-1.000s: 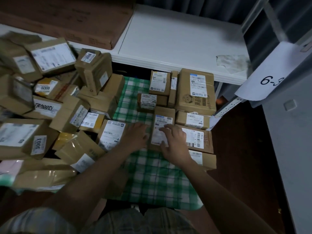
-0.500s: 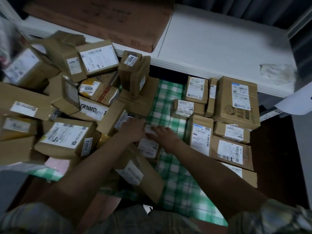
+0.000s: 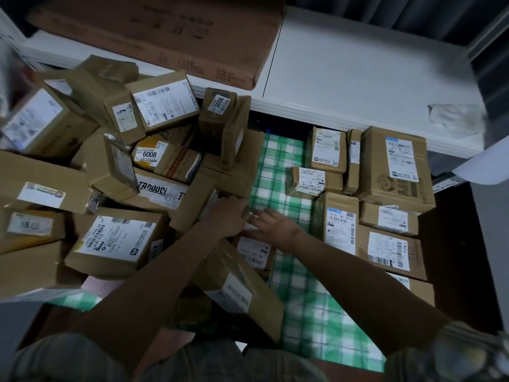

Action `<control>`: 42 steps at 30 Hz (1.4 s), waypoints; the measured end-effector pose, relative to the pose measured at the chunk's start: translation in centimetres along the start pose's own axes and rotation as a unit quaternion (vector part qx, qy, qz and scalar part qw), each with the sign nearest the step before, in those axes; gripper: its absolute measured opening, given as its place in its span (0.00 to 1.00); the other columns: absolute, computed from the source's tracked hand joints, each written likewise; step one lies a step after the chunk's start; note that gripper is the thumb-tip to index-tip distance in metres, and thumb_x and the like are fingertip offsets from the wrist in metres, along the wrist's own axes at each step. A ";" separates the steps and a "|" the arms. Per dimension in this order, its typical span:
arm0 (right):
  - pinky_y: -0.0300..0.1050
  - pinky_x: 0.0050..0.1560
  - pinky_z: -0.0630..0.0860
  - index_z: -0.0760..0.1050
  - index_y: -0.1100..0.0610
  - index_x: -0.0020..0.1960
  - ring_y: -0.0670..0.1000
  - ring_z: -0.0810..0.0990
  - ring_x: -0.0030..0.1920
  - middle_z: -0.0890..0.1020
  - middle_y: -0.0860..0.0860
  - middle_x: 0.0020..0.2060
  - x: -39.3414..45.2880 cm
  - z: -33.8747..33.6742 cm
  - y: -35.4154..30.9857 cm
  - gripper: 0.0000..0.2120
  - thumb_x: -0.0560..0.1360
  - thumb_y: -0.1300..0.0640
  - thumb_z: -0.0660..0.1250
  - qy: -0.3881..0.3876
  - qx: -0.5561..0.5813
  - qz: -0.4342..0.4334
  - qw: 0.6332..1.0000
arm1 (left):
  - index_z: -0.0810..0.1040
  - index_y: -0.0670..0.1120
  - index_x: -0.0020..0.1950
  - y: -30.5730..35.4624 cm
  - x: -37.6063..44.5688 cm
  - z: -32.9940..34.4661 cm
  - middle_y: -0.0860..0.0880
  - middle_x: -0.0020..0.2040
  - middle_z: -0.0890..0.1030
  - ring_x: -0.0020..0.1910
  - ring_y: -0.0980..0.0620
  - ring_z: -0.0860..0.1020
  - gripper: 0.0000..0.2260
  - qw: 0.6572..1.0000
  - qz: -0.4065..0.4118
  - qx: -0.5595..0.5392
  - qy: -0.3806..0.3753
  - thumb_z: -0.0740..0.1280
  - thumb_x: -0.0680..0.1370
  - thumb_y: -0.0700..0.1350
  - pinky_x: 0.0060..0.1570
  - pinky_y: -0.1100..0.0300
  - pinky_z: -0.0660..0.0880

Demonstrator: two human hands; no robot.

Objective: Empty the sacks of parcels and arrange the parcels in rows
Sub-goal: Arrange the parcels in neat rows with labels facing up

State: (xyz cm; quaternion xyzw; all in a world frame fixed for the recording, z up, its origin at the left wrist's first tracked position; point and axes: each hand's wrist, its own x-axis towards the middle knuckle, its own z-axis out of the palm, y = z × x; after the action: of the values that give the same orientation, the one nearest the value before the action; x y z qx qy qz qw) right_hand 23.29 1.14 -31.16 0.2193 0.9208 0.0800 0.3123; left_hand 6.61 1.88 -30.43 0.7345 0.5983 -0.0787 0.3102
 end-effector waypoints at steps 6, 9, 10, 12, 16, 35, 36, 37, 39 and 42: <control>0.50 0.66 0.63 0.39 0.45 0.79 0.56 0.61 0.71 0.57 0.56 0.75 0.5 0.9 0.4 0.38 0.79 0.51 0.62 -0.028 -0.042 0.007 0.999 | 0.71 0.44 0.67 0.0 -0.5 0.1 0.43 0.60 0.75 0.53 0.45 0.76 0.15 1.000 0.001 -0.003 0.004 0.56 0.83 0.48 0.53 0.48 0.74; 0.56 0.74 0.54 0.42 0.47 0.79 0.58 0.54 0.76 0.53 0.56 0.77 0.7 0.8 -0.1 0.38 0.79 0.53 0.63 -0.026 -0.056 -0.017 0.998 | 0.71 0.46 0.64 -0.1 -0.7 0.3 0.44 0.57 0.76 0.53 0.45 0.75 0.13 1.000 0.004 0.003 0.002 0.57 0.82 0.48 0.54 0.48 0.74; 0.56 0.75 0.52 0.44 0.48 0.79 0.58 0.52 0.77 0.53 0.55 0.78 0.8 0.8 -0.1 0.39 0.78 0.52 0.65 -0.030 -0.065 -0.034 0.997 | 0.71 0.46 0.64 -0.1 -0.8 0.3 0.44 0.58 0.76 0.53 0.45 0.75 0.12 1.000 0.004 0.001 0.002 0.58 0.82 0.47 0.54 0.49 0.74; 0.52 0.75 0.58 0.54 0.45 0.78 0.56 0.59 0.76 0.62 0.52 0.76 0.9 0.3 0.1 0.44 0.69 0.45 0.73 -0.030 -0.043 -0.050 0.997 | 0.71 0.46 0.65 -0.1 -1.0 0.3 0.44 0.59 0.75 0.55 0.45 0.75 0.13 1.000 0.004 -0.008 0.007 0.58 0.82 0.47 0.55 0.48 0.73; 0.55 0.76 0.46 0.49 0.47 0.79 0.58 0.50 0.78 0.55 0.53 0.78 0.9 1.4 0.4 0.42 0.74 0.51 0.69 -0.022 -0.058 -0.046 0.997 | 0.71 0.46 0.66 -0.1 -1.1 0.3 0.44 0.62 0.75 0.57 0.45 0.74 0.14 0.999 0.001 -0.024 0.024 0.58 0.82 0.45 0.57 0.50 0.73; 0.58 0.63 0.66 0.34 0.51 0.78 0.65 0.61 0.70 0.54 0.62 0.75 -3.0 1.1 -0.8 0.48 0.72 0.27 0.53 -0.053 0.453 0.499 0.737 | 0.67 0.42 0.69 6.7 0.0 -0.7 0.42 0.61 0.76 0.56 0.45 0.76 0.16 0.986 -0.022 -0.145 0.073 0.56 0.83 0.44 0.52 0.54 0.74; 0.58 0.64 0.66 0.33 0.50 0.78 0.64 0.61 0.71 0.53 0.61 0.75 -3.0 1.0 -0.8 0.46 0.73 0.28 0.51 -0.062 0.454 0.486 0.745 | 0.68 0.41 0.68 7.3 0.4 -0.5 0.41 0.58 0.77 0.53 0.45 0.77 0.15 0.988 -0.019 -0.145 0.050 0.56 0.83 0.44 0.49 0.55 0.75; 0.57 0.64 0.66 0.34 0.50 0.78 0.64 0.60 0.71 0.53 0.61 0.76 -3.0 1.0 -0.7 0.44 0.74 0.29 0.51 -0.067 0.456 0.472 0.751 | 0.68 0.39 0.68 7.7 0.6 -0.3 0.41 0.58 0.78 0.52 0.44 0.78 0.15 0.987 -0.022 -0.158 0.024 0.56 0.83 0.44 0.47 0.57 0.74; 0.56 0.63 0.66 0.39 0.51 0.79 0.63 0.60 0.71 0.54 0.59 0.75 -3.5 1.2 -0.1 0.41 0.76 0.32 0.51 -0.040 0.455 0.464 0.759 | 0.69 0.36 0.66 8.2 1.1 0.3 0.38 0.58 0.77 0.50 0.43 0.77 0.14 0.977 -0.040 -0.207 -0.015 0.56 0.82 0.41 0.42 0.59 0.71; 0.55 0.66 0.64 0.49 0.54 0.78 0.62 0.60 0.71 0.59 0.60 0.73 -5.5 2.8 1.3 0.35 0.79 0.40 0.56 0.044 0.439 0.513 0.736 | 0.66 0.35 0.68 8.3 2.2 1.4 0.37 0.63 0.73 0.53 0.43 0.76 0.18 0.971 -0.088 -0.224 0.005 0.59 0.82 0.43 0.46 0.57 0.73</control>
State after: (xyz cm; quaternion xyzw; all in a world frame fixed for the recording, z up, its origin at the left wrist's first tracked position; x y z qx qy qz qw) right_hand 29.41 -0.13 -30.04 0.7679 0.6137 -0.1758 0.0519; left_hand 15.25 2.16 -29.65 0.5915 0.6642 0.0338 0.4559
